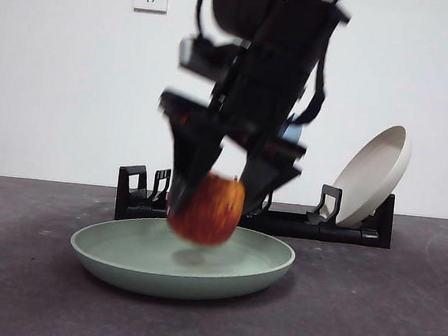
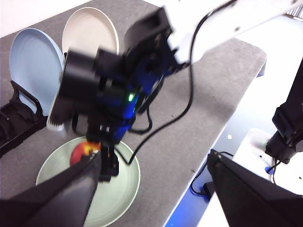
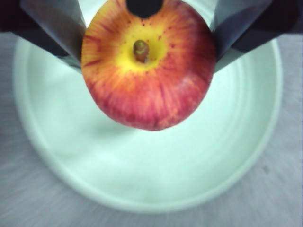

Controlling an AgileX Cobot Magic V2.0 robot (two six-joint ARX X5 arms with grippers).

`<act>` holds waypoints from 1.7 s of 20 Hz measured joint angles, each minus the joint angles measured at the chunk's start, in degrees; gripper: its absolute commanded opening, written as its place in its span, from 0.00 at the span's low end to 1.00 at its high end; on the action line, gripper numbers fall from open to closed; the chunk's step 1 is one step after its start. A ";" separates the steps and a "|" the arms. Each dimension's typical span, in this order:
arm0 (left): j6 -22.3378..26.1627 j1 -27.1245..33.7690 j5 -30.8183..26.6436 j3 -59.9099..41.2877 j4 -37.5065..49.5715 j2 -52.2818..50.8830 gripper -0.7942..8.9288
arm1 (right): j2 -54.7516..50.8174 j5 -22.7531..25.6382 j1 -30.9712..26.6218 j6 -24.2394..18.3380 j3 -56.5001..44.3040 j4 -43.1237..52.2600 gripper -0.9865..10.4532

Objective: Take the green plate from the plate rack,put the plate on the table,take the apple from the table,put the apple in the plate

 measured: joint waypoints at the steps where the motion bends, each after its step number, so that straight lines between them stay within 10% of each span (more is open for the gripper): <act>1: 0.00 0.00 0.00 0.00 0.00 0.00 0.47 | 1.11 0.70 0.46 -0.02 0.00 -0.09 0.07; 9: 0.00 0.00 0.00 0.00 0.00 0.00 0.47 | 2.27 5.62 2.84 -1.25 0.22 -1.31 0.09; 14: 0.00 0.00 0.00 0.00 -0.52 0.00 0.47 | 2.27 5.64 3.19 -1.40 0.31 -1.57 0.62; 25: 0.00 0.00 0.00 0.00 -2.56 0.00 0.47 | -0.77 6.34 3.91 -1.38 0.31 -2.29 0.62; 34: 0.00 0.00 0.00 0.00 -5.68 0.00 0.47 | -26.80 5.40 3.91 -0.70 0.31 -24.39 0.61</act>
